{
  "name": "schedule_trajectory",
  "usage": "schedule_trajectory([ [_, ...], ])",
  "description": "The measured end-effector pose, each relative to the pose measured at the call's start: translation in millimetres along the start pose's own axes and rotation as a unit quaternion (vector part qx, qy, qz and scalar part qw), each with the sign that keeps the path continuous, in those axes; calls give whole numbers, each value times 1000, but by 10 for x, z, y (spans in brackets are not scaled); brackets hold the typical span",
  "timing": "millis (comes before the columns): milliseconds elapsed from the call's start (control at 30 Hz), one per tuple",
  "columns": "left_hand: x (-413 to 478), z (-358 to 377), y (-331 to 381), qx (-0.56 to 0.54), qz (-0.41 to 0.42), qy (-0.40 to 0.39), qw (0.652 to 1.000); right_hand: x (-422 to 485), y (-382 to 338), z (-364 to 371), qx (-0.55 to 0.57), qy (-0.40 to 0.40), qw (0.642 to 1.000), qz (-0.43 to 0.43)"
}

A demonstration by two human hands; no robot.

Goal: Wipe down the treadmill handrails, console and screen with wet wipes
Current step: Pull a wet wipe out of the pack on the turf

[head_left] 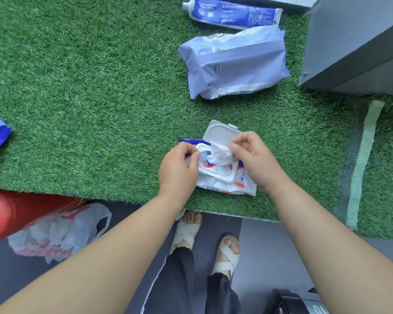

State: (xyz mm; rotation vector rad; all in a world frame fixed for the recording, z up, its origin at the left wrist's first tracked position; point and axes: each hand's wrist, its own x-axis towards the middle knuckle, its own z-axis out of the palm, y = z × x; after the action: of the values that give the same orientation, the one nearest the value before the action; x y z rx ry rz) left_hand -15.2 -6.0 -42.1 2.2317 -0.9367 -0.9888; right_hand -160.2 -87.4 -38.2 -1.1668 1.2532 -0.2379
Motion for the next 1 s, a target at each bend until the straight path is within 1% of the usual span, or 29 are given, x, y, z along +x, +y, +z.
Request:
schedule_trajectory([
  [33, -11, 13, 2, -2, -2, 3, 1000, -13, 4, 12, -72, -9, 997, -12],
  [67, -20, 25, 1, -2, -4, 7, 1000, -20, 15, 36, -174, -20, 984, -35],
  [100, -25, 34, -5, 1, -2, 12, 1000, -21, 26, 66, -270, -22, 960, -68],
  [133, -31, 39, -13, 9, 6, 14, 1000, -5, 36, 91, -323, -8, 941, -102],
  [167, -38, 36, -25, 22, 30, 15, 999, 11, 38, 101, -314, 16, 943, -114],
  [233, -56, 38, -55, 71, 134, -5, 988, 23, 19, 97, -192, 39, 979, -63],
  [267, -71, 47, -83, 102, 192, -22, 976, 21, 13, 86, -130, 42, 990, -37],
  [300, -79, 66, -119, 131, 236, -34, 962, 17, 3, 64, -95, 41, 994, -23],
  [333, -78, 84, -158, 158, 261, -40, 951, 7, -8, 47, -76, 38, 996, -18],
  [433, -64, 112, -229, 208, 283, -50, 935, -34, -27, 47, -72, 27, 997, -15],
  [567, -72, 84, -235, 275, 307, -60, 909, -25, -5, 85, -61, 55, 997, -5],
  [600, -74, 81, -220, 303, 303, -62, 901, -24, -5, 90, -43, 66, 997, -1],
  [667, -59, 80, -178, 345, 286, -70, 891, -30, 3, 98, 28, 94, 995, 15],
  [733, -56, 74, -138, 348, 277, -68, 893, -56, 8, 117, 109, 127, 985, 31],
  [767, -59, 72, -134, 338, 279, -65, 897, -70, 25, 126, 122, 142, 982, 29],
  [833, -68, 67, -155, 316, 284, -68, 903, -88, 52, 138, 70, 156, 985, 8],
  [900, -94, 67, -182, 329, 288, -82, 896, -88, 61, 134, -2, 149, 989, -16],
  [967, -105, 74, -179, 358, 282, -94, 885, -74, 46, 104, -92, 125, 987, -37],
  [1000, -95, 83, -171, 366, 271, -102, 884, -66, 31, 93, -161, 104, 980, -50],
])
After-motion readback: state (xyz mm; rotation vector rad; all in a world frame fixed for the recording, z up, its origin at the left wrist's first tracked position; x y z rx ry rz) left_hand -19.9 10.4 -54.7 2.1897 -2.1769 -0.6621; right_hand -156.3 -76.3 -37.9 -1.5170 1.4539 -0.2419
